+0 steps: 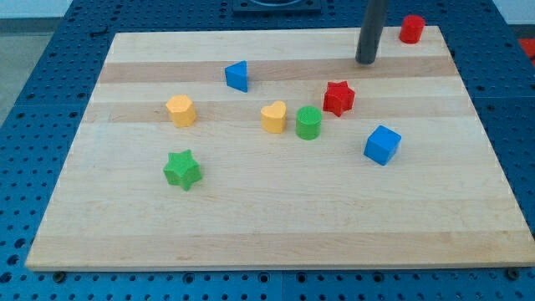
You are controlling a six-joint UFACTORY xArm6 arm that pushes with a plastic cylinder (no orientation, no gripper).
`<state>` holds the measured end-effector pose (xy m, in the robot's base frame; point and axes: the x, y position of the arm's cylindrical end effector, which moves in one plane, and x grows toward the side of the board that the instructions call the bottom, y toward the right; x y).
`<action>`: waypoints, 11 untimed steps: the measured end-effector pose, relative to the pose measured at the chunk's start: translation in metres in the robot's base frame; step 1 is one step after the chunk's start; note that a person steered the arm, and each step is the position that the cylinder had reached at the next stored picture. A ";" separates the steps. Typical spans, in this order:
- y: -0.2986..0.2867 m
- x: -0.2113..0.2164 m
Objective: Move red star slightly up
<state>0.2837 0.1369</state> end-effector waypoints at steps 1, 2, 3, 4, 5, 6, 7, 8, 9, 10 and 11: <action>-0.029 0.017; -0.061 0.021; -0.098 0.031; -0.109 0.055; -0.109 0.070; -0.108 0.081; -0.100 0.091; -0.084 0.100; -0.062 0.102; -0.040 0.102; -0.015 0.102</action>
